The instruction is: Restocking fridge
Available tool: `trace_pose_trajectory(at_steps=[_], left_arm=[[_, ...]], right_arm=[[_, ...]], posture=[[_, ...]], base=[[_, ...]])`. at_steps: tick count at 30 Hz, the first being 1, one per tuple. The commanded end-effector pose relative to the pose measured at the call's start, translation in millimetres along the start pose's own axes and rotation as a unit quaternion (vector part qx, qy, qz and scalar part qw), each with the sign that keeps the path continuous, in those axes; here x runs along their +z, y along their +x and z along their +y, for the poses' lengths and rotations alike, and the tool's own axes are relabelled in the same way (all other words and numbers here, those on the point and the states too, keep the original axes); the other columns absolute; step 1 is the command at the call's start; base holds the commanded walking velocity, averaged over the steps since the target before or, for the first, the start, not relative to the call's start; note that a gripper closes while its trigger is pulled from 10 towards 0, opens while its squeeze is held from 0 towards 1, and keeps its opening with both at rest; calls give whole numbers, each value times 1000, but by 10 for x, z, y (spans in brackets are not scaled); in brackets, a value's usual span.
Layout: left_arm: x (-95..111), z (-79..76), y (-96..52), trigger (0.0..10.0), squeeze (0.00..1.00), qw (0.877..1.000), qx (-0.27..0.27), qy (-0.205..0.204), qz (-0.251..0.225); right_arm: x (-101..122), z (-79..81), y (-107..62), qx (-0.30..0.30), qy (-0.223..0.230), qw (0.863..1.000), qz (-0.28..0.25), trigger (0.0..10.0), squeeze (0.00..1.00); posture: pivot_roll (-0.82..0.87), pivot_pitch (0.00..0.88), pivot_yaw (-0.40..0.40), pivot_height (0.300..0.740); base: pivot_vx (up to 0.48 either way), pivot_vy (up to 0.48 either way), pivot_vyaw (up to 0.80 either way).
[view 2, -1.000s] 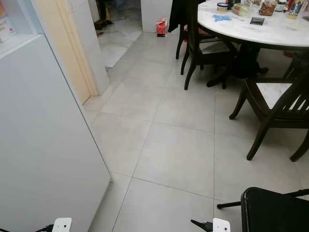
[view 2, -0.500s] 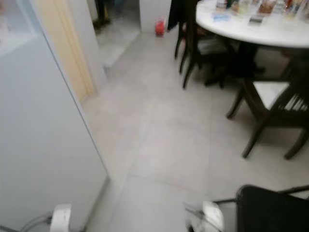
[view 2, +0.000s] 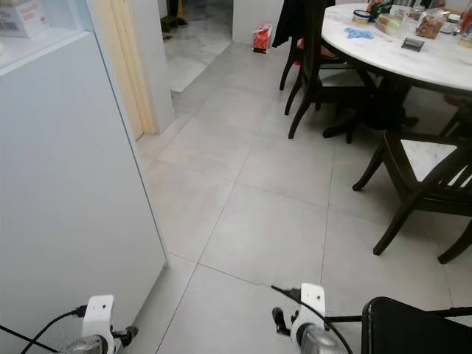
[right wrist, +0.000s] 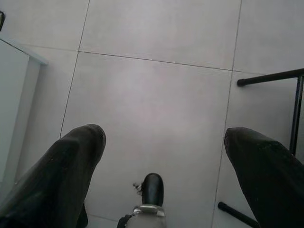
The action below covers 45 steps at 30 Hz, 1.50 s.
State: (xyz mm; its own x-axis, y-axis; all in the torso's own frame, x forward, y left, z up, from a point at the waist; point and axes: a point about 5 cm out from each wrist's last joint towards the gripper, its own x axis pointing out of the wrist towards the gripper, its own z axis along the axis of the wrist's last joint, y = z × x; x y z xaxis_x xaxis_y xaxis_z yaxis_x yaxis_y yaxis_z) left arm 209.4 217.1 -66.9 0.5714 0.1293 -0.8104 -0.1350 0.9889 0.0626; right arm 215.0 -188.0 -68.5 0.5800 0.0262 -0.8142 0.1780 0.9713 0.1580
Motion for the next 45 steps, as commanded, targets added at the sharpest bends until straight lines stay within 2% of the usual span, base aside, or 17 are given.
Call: trace_pose_trajectory(at_steps=[1, 11, 14, 17, 20, 22, 23, 24, 29, 31, 32, 34, 39, 42, 45], left_arm=[[-40, 2, -3, 10000, 0, 1000, -1, -4, 8], [-36, 24, -2, 10000, 0, 1000, 5, 11, 15], [-56, 44, -6, 10000, 0, 1000, 7, 17, 19], [-88, 82, -13, 10000, 0, 999, 7, 32, 23], [-108, 98, -16, 10000, 0, 999, 9, 35, 25], [-145, 123, -24, 10000, 0, 999, 13, 44, 28], [-145, 123, -24, 10000, 0, 999, 13, 44, 28], [-185, 140, -31, 10000, 0, 999, 18, 41, 29], [-293, 147, -49, 10000, 0, 998, 21, 38, 36], [-335, 139, -56, 10000, 0, 999, 21, 33, 38], [-390, 127, -65, 10000, 0, 999, 21, 28, 41], [-447, 109, -75, 10000, 0, 999, 21, 24, 45], [-547, 60, -93, 10000, 0, 998, 17, 21, 52], [-655, -10, -114, 10000, 0, 998, 9, 25, 65], [-692, 15, -125, 10000, 0, 997, 17, 22, 69]], right_arm=[[-22, -27, -5, -7, 11, 1000, 4, 10000, 0], [-20, -22, -2, -13, -10, 1000, 12, 10000, 0], [-24, -11, -1, -7, -44, 999, 14, 10000, 0], [-74, -8, -3, -27, -17, 999, 8, 10000, 0], [-92, -7, -4, -29, -24, 999, 9, 10000, 0], [-112, 9, -6, -10, -72, 997, 13, 10000, 0], [-112, 9, -6, -10, -72, 997, 13, 10000, 0], [-148, 16, -10, 2, -97, 995, 20, 10000, 0], [-289, -25, -30, -14, -54, 998, 34, 10000, 0], [-333, -52, -40, -27, -29, 999, 32, 10000, 0], [-393, -83, -54, -36, -1, 999, 33, 10000, 0], [-444, -119, -69, -38, 10, 999, 35, 10000, 0], [-511, -200, -99, -42, 4, 998, 40, 10000, 0], [-548, -299, -132, -39, -52, 997, 46, 10000, 0], [-576, -281, -136, -27, -66, 996, 49, 10000, 0]], posture=[[76, 0, -64, 740], [73, 0, -50, 740], [64, 0, -20, 740], [49, 0, 14, 740], [46, 0, 21, 740], [32, 0, 34, 740], [32, 0, 34, 740], [31, 0, 38, 740], [33, 0, 34, 740], [32, 0, 28, 740], [27, 0, 24, 740], [15, 0, 21, 740], [-3, 0, 20, 740], [-26, 0, 26, 740], [-33, 0, 45, 740]], base=[[0, 0, 0], [0, 0, 0], [0, 0, 0], [0, 0, 550], [0, 0, 644], [0, 0, 350], [0, 0, 0], [0, 0, 0], [0, 0, 0], [0, 0, 0], [0, 0, 0], [0, 0, 0], [0, 0, 0], [0, 0, 692], [0, 0, 800]])
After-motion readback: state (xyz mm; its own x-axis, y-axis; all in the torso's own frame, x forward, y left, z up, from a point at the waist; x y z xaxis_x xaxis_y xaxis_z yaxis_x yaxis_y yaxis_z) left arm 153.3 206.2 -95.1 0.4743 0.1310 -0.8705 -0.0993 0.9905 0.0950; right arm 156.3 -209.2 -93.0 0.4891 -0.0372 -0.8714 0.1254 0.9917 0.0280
